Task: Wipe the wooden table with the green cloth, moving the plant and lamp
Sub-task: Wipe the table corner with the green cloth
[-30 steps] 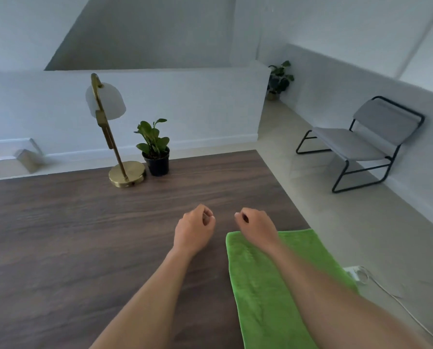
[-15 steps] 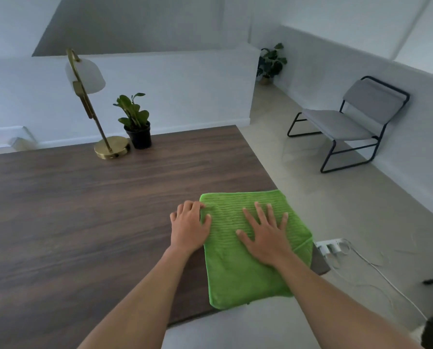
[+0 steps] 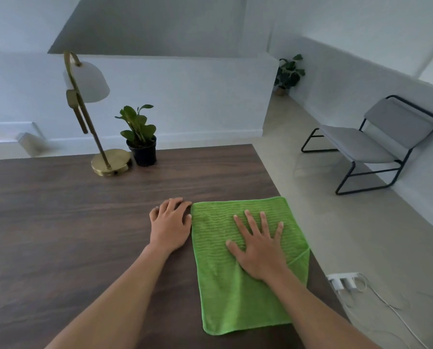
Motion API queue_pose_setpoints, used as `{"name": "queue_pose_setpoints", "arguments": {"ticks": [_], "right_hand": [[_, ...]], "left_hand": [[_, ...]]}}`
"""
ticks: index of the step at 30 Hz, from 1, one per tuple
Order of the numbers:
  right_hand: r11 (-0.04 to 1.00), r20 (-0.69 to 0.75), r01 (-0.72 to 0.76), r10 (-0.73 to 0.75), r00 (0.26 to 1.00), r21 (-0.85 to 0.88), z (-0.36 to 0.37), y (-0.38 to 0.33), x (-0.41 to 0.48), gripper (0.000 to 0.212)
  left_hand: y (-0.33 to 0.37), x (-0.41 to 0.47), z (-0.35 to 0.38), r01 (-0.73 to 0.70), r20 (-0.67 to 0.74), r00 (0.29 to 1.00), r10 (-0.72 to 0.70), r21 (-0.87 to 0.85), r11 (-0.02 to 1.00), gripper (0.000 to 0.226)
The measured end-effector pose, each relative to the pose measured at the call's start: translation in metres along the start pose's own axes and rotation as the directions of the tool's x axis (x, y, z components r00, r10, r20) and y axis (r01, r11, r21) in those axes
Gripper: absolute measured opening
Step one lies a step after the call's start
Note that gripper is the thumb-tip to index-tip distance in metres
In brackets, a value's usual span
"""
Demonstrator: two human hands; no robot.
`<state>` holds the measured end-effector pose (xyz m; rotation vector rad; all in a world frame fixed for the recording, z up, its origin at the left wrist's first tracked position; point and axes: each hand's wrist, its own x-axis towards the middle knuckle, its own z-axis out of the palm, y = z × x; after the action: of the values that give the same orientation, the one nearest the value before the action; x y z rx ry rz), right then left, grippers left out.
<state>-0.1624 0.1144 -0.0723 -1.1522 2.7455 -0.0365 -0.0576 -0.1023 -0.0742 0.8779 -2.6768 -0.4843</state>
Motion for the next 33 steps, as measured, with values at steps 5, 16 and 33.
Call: {"name": "queue_pose_setpoints", "arguments": {"ticks": [5,16,33], "right_hand": [[1.0,-0.005,-0.005,0.005,1.0,-0.006,-0.006,-0.002,0.073,0.078],[0.999,0.007,-0.049,0.049,0.999,-0.015,-0.028,0.025,0.223,0.069],[0.989,-0.063,-0.069,0.078,0.995,0.127,-0.04,0.012,0.243,0.043]], "left_hand": [[-0.017,0.064,0.01,-0.001,0.096,0.995,-0.007,0.085,0.996,0.05],[-0.027,0.118,0.024,-0.011,0.079,0.997,0.0,0.133,0.991,0.058],[-0.029,0.118,0.013,0.077,-0.084,0.992,-0.093,-0.183,0.98,0.065]]}}
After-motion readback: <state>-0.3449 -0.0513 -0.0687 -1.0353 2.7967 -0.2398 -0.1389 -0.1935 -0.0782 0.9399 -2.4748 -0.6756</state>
